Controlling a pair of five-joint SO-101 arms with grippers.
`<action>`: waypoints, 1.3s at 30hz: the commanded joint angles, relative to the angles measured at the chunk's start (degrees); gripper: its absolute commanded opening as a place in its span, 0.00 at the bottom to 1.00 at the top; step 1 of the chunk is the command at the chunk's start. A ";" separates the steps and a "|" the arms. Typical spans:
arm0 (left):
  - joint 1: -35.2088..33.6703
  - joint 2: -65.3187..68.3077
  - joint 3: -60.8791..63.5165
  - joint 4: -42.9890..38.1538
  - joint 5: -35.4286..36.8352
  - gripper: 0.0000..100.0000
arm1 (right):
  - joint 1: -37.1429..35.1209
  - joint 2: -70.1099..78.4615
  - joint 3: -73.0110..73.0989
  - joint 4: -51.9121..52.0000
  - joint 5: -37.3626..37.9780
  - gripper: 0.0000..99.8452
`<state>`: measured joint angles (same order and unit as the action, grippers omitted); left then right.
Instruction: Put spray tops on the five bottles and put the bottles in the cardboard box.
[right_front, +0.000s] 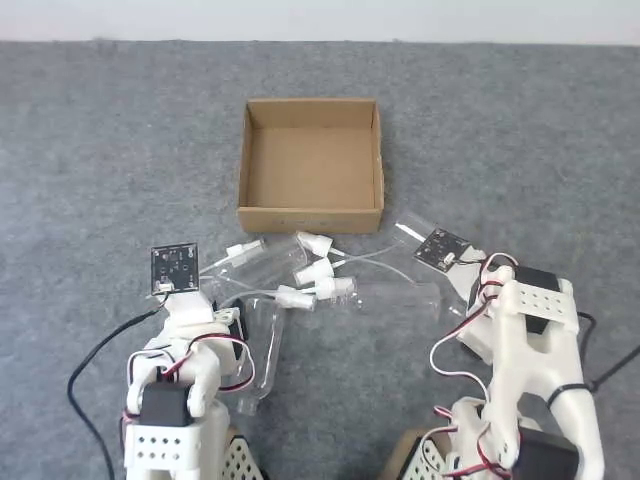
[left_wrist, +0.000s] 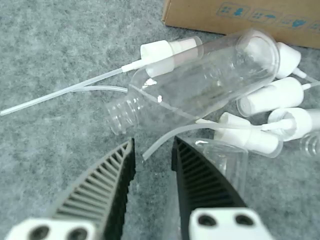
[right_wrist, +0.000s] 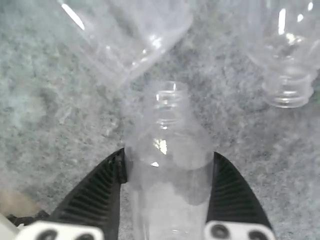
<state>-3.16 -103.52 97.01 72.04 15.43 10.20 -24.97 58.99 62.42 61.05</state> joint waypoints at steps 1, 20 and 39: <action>-0.09 -0.70 -0.48 0.26 0.35 0.11 | 0.66 -0.84 -2.46 -0.31 -3.25 0.10; -0.09 -0.70 -0.48 0.26 0.35 0.11 | -6.02 -0.92 -22.68 22.11 -15.30 0.08; -0.09 -0.70 -0.48 0.26 0.35 0.11 | -26.95 -19.65 -27.08 26.33 -37.80 0.08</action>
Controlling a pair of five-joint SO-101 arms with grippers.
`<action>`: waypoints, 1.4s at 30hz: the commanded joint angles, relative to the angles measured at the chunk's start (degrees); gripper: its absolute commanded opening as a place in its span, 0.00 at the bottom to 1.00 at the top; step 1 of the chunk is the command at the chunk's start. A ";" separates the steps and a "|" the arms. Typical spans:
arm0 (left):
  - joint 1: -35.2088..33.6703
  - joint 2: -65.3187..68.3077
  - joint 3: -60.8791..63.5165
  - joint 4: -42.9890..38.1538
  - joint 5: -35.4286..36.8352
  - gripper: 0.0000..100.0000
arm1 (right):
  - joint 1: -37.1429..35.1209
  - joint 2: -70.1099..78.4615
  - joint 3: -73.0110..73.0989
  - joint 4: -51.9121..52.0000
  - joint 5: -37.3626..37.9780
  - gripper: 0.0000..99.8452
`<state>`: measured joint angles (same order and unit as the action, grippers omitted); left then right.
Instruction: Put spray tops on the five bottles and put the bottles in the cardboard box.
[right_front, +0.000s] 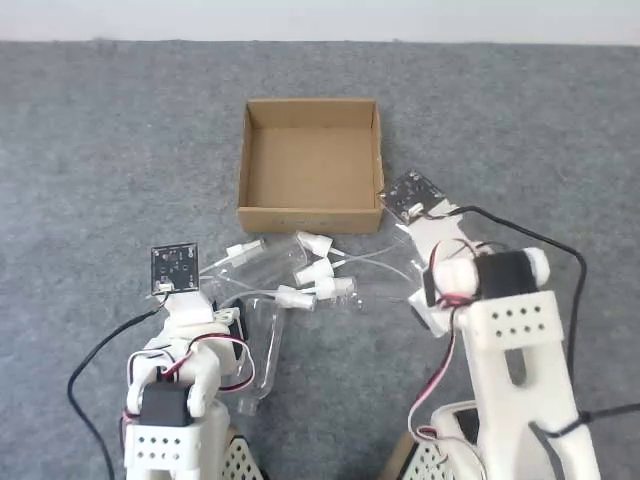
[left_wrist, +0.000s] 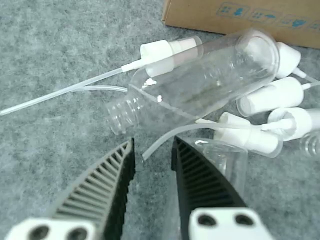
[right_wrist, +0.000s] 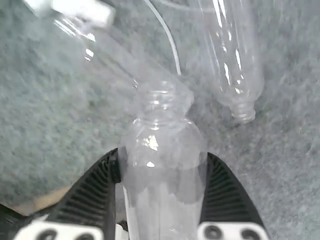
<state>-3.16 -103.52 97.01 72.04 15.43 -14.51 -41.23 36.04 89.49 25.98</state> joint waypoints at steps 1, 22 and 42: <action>-0.09 -0.70 -0.48 0.26 0.35 0.11 | -2.95 -3.74 -4.13 -1.10 -3.52 0.08; -0.09 -0.70 -0.48 0.26 0.35 0.11 | -4.79 -17.71 -2.55 -7.43 -14.24 0.08; -0.09 -0.70 -0.48 0.26 0.35 0.11 | -4.70 -39.34 23.12 -22.55 -15.12 0.08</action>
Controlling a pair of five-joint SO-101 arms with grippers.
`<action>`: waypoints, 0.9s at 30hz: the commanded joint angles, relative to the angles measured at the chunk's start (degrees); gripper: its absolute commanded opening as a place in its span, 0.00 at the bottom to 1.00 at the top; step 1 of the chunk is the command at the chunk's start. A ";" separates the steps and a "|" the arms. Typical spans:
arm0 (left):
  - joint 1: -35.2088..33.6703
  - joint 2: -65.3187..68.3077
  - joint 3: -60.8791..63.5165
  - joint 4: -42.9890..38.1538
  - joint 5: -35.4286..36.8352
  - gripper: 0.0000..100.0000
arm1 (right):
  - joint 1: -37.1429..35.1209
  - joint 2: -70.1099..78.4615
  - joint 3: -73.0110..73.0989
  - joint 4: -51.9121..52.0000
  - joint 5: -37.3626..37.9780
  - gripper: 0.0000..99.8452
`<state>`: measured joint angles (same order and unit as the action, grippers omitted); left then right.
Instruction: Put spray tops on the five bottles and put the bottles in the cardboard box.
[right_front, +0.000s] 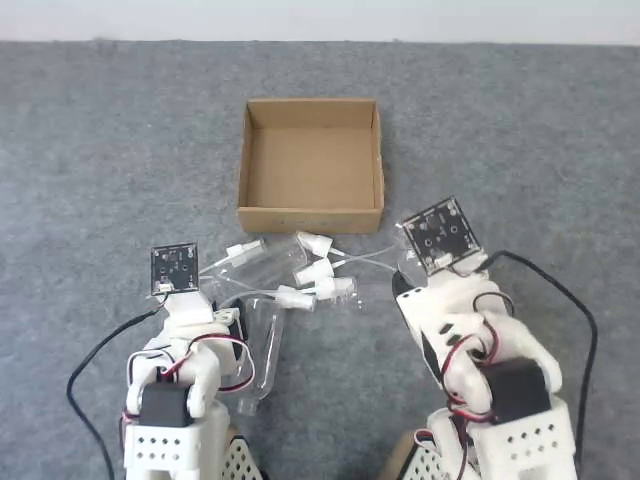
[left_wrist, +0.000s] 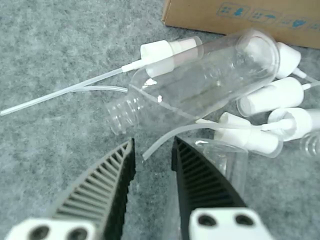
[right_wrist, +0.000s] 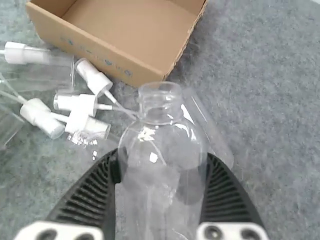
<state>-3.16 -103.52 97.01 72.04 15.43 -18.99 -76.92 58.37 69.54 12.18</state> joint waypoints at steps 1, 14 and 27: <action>-0.09 -0.70 -0.48 0.26 0.35 0.11 | -0.22 -4.70 1.76 -3.30 -2.29 0.08; 0.26 -0.70 -0.48 0.26 0.44 0.11 | -0.31 -15.87 10.02 -5.85 -3.78 0.08; -2.55 -0.88 -8.75 2.99 0.26 0.11 | -0.40 -23.60 16.62 -8.57 -3.87 0.08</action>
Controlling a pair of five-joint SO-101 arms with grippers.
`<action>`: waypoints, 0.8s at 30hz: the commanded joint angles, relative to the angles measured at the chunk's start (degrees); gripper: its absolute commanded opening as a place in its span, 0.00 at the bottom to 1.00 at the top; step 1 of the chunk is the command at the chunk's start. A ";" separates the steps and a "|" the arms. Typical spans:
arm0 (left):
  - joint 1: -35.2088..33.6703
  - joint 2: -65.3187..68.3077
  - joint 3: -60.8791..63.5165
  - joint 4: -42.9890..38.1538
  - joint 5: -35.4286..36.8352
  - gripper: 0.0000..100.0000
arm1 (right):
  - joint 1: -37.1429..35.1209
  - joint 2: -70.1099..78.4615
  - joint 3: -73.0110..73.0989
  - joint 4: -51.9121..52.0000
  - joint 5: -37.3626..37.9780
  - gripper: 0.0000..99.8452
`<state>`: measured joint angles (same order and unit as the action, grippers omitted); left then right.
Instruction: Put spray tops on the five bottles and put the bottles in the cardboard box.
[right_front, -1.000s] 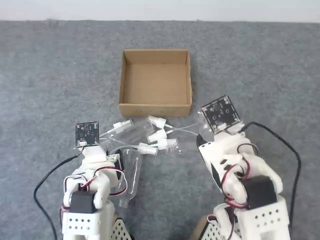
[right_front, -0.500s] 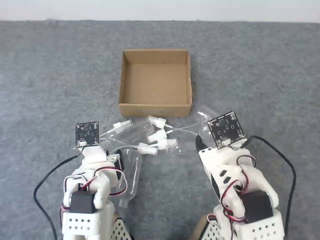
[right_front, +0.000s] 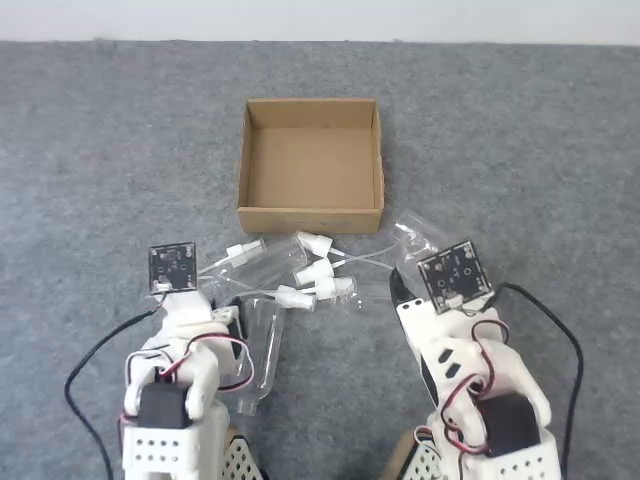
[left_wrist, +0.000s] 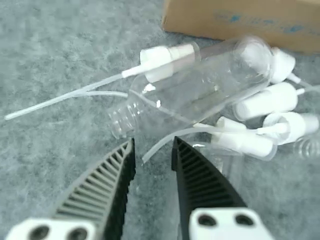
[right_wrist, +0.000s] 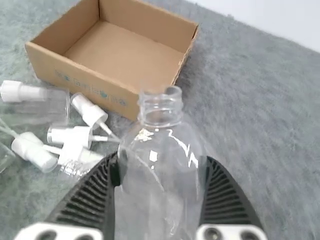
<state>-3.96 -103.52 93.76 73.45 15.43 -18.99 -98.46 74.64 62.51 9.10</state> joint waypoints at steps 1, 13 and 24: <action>-2.73 -0.88 -6.55 1.67 0.44 0.11 | -0.40 -2.59 0.62 -1.54 -0.79 0.08; -7.74 -0.88 -17.45 -5.89 -24.44 0.11 | -0.31 -5.49 2.37 -1.54 -0.79 0.08; -7.74 5.98 -29.76 -0.70 -29.98 0.11 | -0.22 -5.49 2.46 -1.54 -0.79 0.08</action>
<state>-11.60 -103.08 68.88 72.22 -12.44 -18.90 -102.86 77.36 62.51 9.10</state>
